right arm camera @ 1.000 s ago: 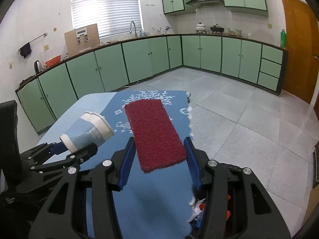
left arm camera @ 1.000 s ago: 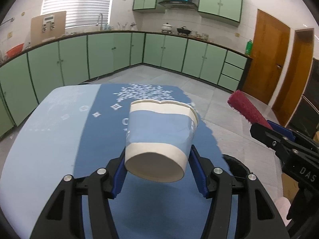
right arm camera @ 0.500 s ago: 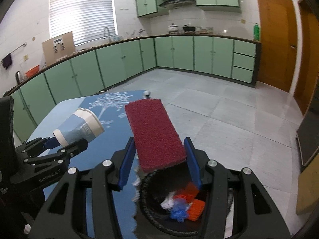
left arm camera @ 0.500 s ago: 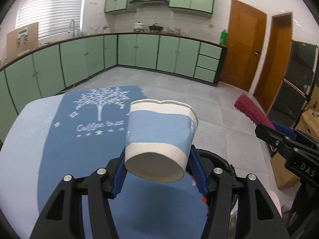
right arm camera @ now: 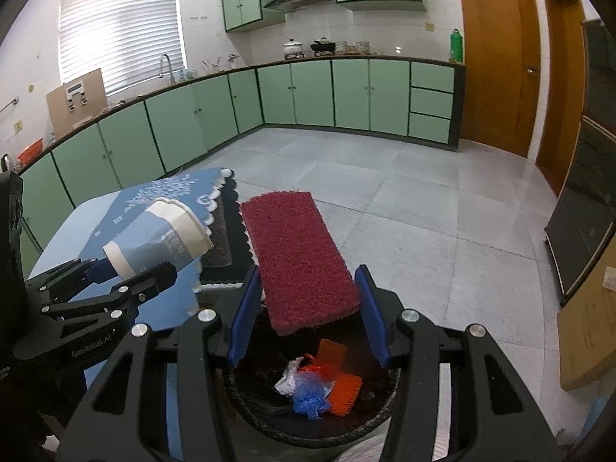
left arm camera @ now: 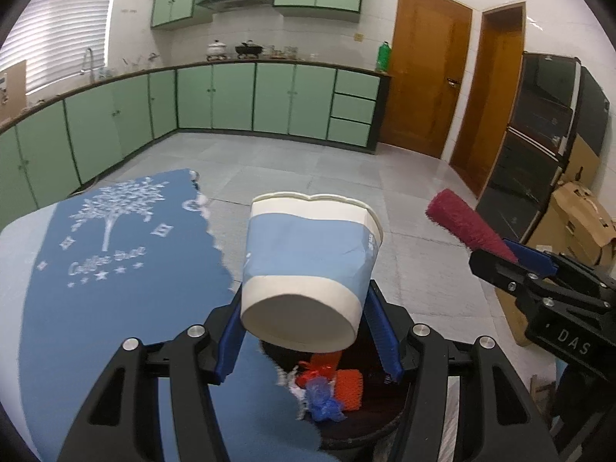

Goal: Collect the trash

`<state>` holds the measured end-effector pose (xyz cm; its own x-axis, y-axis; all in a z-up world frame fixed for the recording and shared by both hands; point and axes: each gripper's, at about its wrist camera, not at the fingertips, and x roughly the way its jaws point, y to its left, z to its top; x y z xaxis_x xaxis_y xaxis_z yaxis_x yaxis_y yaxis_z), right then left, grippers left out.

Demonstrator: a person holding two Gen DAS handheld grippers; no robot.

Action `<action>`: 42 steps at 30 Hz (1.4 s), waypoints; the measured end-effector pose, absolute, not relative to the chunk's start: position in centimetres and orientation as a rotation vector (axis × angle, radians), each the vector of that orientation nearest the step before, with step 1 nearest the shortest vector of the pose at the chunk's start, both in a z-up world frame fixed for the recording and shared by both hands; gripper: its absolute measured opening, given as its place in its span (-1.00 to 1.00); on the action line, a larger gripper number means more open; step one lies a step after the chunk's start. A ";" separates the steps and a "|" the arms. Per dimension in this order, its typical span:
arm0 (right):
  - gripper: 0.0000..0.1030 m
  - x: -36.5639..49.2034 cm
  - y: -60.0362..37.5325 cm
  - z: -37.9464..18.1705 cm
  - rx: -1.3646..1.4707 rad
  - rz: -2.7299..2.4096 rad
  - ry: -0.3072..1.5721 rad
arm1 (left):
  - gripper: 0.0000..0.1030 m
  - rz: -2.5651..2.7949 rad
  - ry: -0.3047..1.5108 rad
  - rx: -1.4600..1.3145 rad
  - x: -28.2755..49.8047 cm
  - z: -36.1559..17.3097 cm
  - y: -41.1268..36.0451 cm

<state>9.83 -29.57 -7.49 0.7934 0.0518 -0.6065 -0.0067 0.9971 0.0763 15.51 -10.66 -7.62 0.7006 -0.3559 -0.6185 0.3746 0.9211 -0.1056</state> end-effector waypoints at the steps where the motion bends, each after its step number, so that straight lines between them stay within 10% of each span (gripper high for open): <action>1: -0.07 9.9 -30.0 -7.9 0.076 0.025 0.660 | 0.12 -0.412 0.688 0.033 15.7 -7.9 -11.0; 14: -0.03 12.3 -33.4 -12.9 0.090 -0.033 0.765 | 0.18 -0.474 0.785 0.088 18.2 -11.9 -15.8; 30: 0.76 12.3 -35.7 -14.0 0.137 -0.099 0.777 | 0.53 -0.443 0.784 0.048 19.4 -11.2 -14.4; 42: 0.82 10.2 -33.1 -8.5 0.175 -0.017 0.674 | 0.83 -0.398 0.693 0.027 16.5 -6.2 -10.4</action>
